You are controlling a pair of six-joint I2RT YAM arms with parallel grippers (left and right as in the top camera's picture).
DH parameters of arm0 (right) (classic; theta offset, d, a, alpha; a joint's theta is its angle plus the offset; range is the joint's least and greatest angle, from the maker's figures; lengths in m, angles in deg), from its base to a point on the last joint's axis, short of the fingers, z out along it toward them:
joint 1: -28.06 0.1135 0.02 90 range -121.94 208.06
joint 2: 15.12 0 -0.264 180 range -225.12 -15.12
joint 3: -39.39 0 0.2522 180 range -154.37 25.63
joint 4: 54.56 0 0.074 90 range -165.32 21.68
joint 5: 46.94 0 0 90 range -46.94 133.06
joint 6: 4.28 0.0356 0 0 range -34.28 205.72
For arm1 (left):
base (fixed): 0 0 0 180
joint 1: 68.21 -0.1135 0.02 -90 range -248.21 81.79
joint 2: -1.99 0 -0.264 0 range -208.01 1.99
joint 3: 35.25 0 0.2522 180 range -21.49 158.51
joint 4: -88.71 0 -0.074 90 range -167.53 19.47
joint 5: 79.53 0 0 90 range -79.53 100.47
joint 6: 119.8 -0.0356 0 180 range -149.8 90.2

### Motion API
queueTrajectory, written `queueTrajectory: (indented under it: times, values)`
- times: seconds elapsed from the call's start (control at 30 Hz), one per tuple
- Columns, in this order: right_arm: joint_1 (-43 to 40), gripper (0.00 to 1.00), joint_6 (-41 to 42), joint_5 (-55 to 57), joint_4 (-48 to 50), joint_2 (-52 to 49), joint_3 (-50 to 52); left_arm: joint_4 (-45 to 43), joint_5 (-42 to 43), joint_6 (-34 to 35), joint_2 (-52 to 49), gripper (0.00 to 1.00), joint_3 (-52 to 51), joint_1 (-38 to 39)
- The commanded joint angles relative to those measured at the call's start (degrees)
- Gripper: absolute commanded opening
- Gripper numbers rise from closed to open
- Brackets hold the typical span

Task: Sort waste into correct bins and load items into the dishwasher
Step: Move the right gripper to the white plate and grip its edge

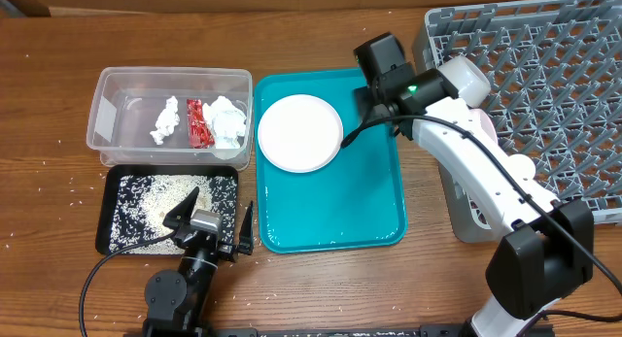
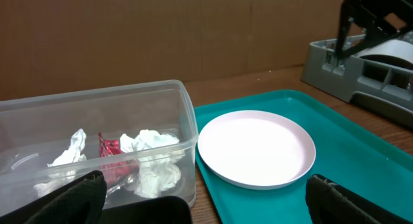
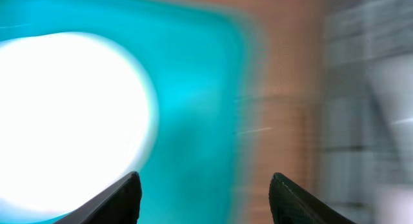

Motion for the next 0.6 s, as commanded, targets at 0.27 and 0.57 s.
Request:
queueTrajectory:
  times: [0.27, 0.57]
  values:
    - [4.7, 0.59, 20.8, -11.8, 5.7, -10.6, 4.1, -0.2, 0.0, -0.9, 0.6, 1.0, -0.5, -0.3]
    - [2.1, 0.31, 22.7, -11.7, 7.4, -15.9, 4.1, -0.2, 0.0, -0.9, 0.6, 1.0, -0.5, -0.3]
